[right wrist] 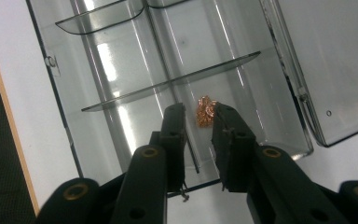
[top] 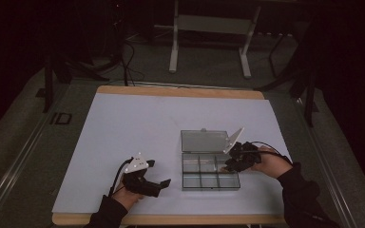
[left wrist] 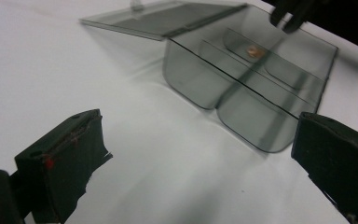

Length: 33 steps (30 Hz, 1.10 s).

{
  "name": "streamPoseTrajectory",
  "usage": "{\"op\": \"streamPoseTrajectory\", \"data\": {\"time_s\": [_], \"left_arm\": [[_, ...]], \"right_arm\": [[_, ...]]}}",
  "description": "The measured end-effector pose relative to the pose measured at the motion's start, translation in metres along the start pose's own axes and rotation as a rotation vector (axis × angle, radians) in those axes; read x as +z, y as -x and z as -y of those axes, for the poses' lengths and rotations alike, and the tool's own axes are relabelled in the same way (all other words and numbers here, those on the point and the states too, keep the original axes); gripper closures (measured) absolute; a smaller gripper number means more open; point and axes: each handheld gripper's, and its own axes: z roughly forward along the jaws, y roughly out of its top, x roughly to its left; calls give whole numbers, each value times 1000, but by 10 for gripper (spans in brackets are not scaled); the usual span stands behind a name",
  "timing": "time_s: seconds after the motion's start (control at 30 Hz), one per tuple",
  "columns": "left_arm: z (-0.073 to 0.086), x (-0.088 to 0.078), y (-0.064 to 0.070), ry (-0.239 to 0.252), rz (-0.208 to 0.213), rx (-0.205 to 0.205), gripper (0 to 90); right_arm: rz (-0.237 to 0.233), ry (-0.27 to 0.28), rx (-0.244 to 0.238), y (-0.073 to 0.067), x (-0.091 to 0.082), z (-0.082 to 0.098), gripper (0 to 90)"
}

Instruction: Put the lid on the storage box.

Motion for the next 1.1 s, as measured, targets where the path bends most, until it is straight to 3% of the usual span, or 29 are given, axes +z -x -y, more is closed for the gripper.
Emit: {"op": "streamPoseTrajectory", "data": {"time_s": [0.2,0.23,0.33,0.6,0.67,0.83,1.1], "left_arm": [[-3,1,3,-14,-3,-14,32],[-4,1,3,-22,-7,-30,32],[-8,1,3,-29,-13,-52,31],[-15,4,8,-46,-9,-50,32],[-17,7,10,-56,-4,-40,32],[-23,16,13,-76,20,-33,33],[-36,26,17,-82,16,-12,38]], "right_arm": [[16,58,25,-3,-6,11,667],[24,84,28,-6,-9,15,599],[37,132,39,-11,-14,21,560],[79,233,86,-15,-22,37,487],[87,270,116,-14,-22,44,468],[90,280,155,-15,-14,55,465],[109,322,184,-16,-11,63,454]]}}
